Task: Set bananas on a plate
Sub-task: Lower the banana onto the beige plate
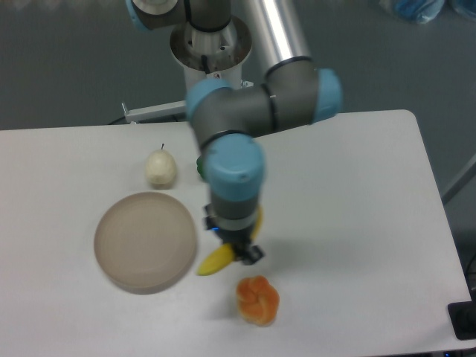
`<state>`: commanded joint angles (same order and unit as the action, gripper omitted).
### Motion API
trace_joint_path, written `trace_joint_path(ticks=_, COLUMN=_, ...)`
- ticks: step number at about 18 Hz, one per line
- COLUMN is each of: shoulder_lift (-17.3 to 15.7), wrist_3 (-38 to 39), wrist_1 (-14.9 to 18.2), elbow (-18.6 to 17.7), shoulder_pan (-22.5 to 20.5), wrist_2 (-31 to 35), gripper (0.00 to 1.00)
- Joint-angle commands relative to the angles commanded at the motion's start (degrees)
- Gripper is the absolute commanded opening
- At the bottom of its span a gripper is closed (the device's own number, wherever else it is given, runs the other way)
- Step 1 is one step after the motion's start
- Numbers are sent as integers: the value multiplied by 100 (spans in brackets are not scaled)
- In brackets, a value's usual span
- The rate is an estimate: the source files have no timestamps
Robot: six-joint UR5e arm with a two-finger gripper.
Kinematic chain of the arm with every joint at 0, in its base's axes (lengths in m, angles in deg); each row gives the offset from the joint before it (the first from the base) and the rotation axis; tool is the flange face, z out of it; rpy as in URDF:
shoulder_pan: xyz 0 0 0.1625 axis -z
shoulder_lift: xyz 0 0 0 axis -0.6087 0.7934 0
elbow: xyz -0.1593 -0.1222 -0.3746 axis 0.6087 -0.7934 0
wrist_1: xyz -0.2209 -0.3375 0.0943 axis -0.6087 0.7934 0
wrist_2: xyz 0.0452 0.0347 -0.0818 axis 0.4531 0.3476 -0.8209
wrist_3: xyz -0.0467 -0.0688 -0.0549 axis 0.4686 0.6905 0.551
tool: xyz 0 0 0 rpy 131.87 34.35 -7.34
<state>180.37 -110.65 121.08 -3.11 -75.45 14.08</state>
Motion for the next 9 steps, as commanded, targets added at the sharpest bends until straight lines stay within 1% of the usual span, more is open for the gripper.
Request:
trace_joint_path(ticks=1, shoulder_lift=9, wrist_3=141, wrist_1=-17, elbow=-122, shoulder_pan=114, wrist_2=-17, gripper=2)
trace_joint_path(ticks=2, shoulder_lift=18, wrist_3=299, wrist_1=-148, elbow=-289, shoulder_pan=185, wrist_2=-35, gripper=3)
trace_joint_path(ticks=5, shoulder_lift=9, wrist_3=660, wrist_1=-1034, elbow=-781, shoulder_pan=352, wrist_2=-123, gripper=3)
trace_joint_path(ticks=6, shoulder_lift=9, wrist_3=852, wrist_1=-1202, elbow=-878, shoulder_pan=422, wrist_2=-167, gripper=3)
trace_joint_path(ticks=9, shoulder_lift=35, wrist_3=1152, wrist_1=-1230, elbow=-1002, shoulder_pan=476, wrist_2=-237, gripper=4)
